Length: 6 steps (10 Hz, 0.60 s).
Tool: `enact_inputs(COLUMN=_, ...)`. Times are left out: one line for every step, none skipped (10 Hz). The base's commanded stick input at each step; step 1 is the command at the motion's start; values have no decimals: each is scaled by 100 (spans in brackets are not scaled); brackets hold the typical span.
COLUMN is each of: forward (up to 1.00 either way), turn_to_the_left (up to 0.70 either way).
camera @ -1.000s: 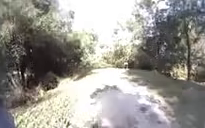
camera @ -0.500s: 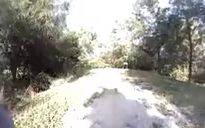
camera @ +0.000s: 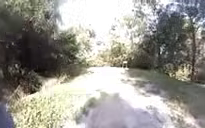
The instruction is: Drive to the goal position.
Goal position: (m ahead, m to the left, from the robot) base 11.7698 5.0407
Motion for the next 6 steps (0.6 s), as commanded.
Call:
enact_inputs(forward=70, turn_to_the_left=0)
enact_inputs(forward=70, turn_to_the_left=0)
enact_inputs(forward=70, turn_to_the_left=0)
enact_inputs(forward=70, turn_to_the_left=0)
enact_inputs(forward=70, turn_to_the_left=0)
enact_inputs(forward=70, turn_to_the_left=0)
